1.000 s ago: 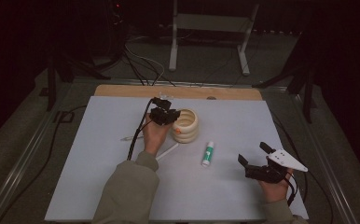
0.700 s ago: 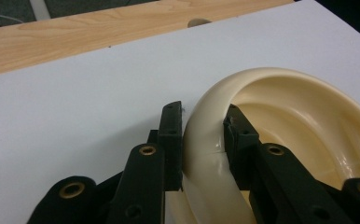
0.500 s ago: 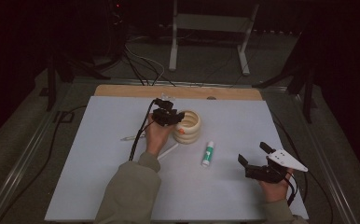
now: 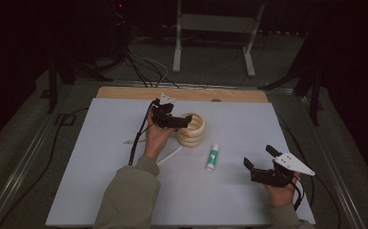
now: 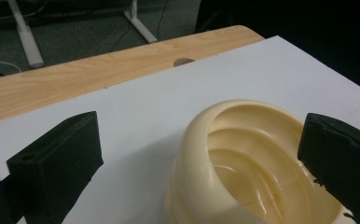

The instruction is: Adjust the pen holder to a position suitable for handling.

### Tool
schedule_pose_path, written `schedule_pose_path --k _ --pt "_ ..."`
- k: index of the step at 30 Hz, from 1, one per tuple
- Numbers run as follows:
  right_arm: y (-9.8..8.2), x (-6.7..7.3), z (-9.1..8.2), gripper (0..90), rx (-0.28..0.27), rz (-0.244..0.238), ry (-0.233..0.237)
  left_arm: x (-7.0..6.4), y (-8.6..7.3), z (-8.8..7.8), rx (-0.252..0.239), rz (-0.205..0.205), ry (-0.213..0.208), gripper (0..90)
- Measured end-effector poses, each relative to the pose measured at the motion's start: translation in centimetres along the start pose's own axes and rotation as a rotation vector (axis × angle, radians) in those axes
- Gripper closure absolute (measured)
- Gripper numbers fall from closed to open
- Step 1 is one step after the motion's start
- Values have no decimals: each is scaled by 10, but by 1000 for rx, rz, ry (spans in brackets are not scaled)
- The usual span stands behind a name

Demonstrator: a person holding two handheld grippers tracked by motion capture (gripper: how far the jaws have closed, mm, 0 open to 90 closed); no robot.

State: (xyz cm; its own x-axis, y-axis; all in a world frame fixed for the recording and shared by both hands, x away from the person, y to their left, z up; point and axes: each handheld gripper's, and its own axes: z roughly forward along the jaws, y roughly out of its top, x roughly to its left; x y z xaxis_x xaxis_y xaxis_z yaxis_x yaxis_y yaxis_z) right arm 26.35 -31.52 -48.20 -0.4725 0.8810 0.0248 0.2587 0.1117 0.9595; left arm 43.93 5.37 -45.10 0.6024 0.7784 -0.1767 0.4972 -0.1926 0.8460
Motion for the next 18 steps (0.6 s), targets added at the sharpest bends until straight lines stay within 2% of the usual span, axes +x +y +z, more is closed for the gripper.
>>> schedule_pose_path --k 4,12,16,18 --pt "0 -1 0 4 -2 5 -2 1 2 -7 -2 0 -17 4" --pt "0 -1 -1 4 -3 8 -5 0 4 -29 -49 47 9 4" --pt "-1 -1 -1 4 -3 9 -7 4 4 -38 -85 42 5 4" --pt "-1 -1 -1 4 -3 10 -7 7 3 -42 -99 34 -11 4"
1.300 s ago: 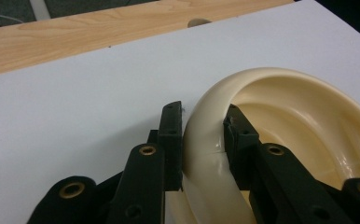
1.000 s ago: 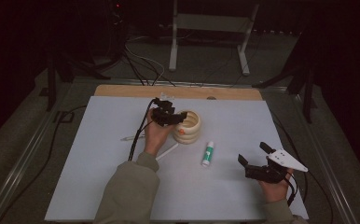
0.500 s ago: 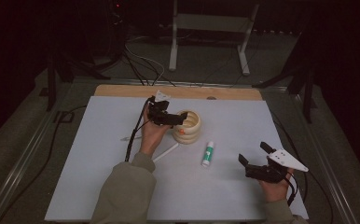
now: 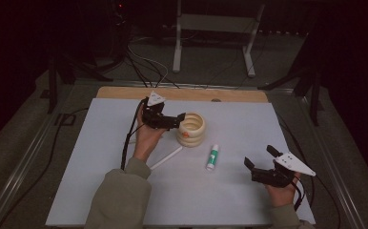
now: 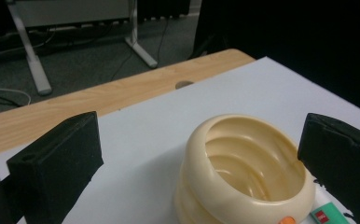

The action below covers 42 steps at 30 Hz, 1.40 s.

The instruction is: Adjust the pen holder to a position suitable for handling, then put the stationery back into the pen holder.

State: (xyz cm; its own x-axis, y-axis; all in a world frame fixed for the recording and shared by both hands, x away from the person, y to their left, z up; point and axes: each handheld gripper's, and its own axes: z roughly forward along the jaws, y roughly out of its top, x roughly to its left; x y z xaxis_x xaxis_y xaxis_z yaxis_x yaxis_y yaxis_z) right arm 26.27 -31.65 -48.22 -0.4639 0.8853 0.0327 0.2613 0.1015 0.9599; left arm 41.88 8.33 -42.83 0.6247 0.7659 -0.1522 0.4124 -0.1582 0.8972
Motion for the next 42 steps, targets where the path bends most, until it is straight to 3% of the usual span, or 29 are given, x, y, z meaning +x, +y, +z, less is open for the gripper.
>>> schedule_pose_path --k 6,12,25,42 --pt "0 0 0 4 -1 4 0 5 -3 -9 -13 47 17 4" --pt "0 -1 0 4 0 2 2 10 -4 -19 15 15 20 4" --pt "-1 -2 -1 3 -1 8 -4 19 -4 -41 36 47 52 4" --pt "-1 -1 -1 3 1 9 -4 45 -12 -62 80 53 106 4"
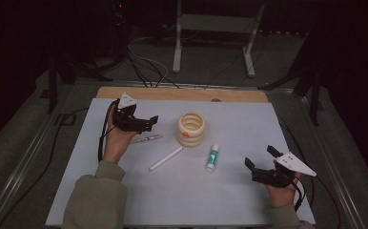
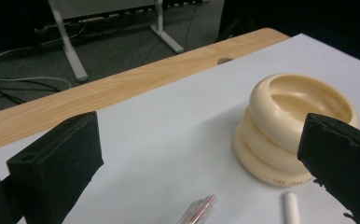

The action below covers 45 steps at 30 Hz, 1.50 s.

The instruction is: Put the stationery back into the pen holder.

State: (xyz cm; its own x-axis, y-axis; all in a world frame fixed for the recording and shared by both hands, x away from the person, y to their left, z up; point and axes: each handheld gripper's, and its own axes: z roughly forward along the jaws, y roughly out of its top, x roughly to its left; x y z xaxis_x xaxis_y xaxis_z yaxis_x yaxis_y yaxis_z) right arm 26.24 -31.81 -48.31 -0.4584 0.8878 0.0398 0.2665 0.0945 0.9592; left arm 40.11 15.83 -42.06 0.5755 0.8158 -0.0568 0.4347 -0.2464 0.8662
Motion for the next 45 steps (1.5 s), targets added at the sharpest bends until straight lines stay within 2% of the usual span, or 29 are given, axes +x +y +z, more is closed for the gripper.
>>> schedule_pose_path --k 5,8,11,25,29,36,41,45 --pt "0 0 0 4 0 0 1 6 -3 -3 28 22 14 4" --pt "0 0 0 3 0 0 1 6 -7 -3 61 58 31 4" --pt "0 0 0 4 2 0 1 8 -11 -2 84 75 36 4" --pt "-1 1 1 4 7 0 3 28 -33 3 162 64 48 5" --pt "-1 1 1 4 8 0 3 33 -39 5 199 74 56 5" --pt "-1 1 1 4 10 -1 3 42 -49 9 238 59 34 9" --pt "-1 1 1 4 10 -1 4 49 -56 14 285 52 36 9" --pt "-1 1 1 4 10 0 4 53 -61 18 341 55 26 18"
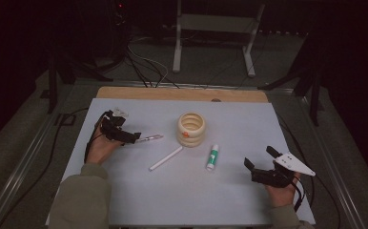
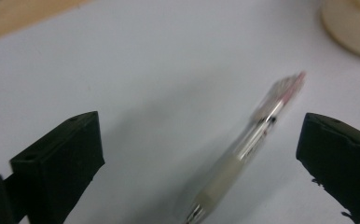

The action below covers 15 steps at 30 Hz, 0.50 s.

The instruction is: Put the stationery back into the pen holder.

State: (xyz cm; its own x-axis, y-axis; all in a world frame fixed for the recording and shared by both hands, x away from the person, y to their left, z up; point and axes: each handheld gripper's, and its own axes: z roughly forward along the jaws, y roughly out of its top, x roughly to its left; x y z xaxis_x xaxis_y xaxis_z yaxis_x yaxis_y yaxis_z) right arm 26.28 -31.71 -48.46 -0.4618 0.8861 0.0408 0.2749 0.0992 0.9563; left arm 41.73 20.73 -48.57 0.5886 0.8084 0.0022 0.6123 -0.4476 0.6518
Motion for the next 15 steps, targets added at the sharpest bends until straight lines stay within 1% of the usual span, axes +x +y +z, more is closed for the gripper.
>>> schedule_pose_path --k 1,2,3,4,5,6,9,11,12,13,14,15 --pt "0 0 0 4 0 0 0 0 -1 2 16 7 -4 31" --pt "0 0 0 4 0 0 0 1 -2 4 36 5 -12 41" --pt "0 0 0 4 0 -1 0 2 -3 5 54 1 -29 51" --pt "0 0 0 4 0 -2 0 2 -5 7 66 7 -25 76" --pt "0 0 0 4 -1 -2 0 2 -6 8 76 12 -17 105" --pt "0 0 0 3 -1 -1 0 2 -7 9 79 10 -28 127" --pt "0 0 0 4 -1 0 0 4 -11 10 101 31 -39 203" --pt "0 0 0 4 0 -1 1 4 -13 11 124 54 -59 336" --pt "0 0 0 4 0 0 1 3 -13 13 144 68 -68 407" --pt "0 0 0 4 2 0 1 2 -15 15 168 82 -81 452" --pt "0 0 0 4 2 0 1 1 -16 15 167 92 -82 496" --pt "0 0 0 4 1 0 1 1 -15 14 169 93 -88 532"
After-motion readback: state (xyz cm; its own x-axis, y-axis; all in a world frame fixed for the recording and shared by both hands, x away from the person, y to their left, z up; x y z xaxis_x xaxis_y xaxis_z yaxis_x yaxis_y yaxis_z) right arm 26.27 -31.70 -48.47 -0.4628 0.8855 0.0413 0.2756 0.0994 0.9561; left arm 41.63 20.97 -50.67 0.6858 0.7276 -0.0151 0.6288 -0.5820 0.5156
